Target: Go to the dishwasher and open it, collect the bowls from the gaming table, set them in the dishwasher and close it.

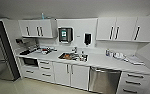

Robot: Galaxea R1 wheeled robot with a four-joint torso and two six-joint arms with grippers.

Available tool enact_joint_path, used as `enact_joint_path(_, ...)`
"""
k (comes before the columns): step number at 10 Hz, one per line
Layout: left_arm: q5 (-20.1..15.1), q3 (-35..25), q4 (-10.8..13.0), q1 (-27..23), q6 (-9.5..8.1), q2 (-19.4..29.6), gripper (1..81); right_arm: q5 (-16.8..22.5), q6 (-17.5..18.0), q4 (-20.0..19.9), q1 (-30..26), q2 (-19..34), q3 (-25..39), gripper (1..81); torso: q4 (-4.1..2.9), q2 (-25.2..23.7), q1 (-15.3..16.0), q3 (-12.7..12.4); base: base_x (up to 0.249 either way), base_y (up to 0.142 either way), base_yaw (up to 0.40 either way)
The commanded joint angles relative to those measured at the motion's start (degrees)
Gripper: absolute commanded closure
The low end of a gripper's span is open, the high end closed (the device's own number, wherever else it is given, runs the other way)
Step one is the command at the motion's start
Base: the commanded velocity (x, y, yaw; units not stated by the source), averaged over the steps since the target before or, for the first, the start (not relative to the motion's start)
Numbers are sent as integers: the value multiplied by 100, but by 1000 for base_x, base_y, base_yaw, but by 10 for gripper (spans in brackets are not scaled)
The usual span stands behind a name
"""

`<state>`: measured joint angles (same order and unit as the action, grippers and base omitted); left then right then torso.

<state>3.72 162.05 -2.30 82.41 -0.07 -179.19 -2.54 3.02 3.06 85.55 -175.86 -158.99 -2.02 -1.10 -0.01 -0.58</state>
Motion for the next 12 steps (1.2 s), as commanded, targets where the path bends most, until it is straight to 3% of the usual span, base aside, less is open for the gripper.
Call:
enact_joint_path(1, -258, -6, -7, -361, 16, -47, 10, 271, 5, 28, -350, -22, 27, 10, 0, 0, 1, 0, 138, 0, 0)
enact_joint_path(12, -266, -6, 2, -361, 16, -30, 10, 236, 14, 19, -323, -13, 27, 10, 0, 0, 1, 0, 137, 0, 0)
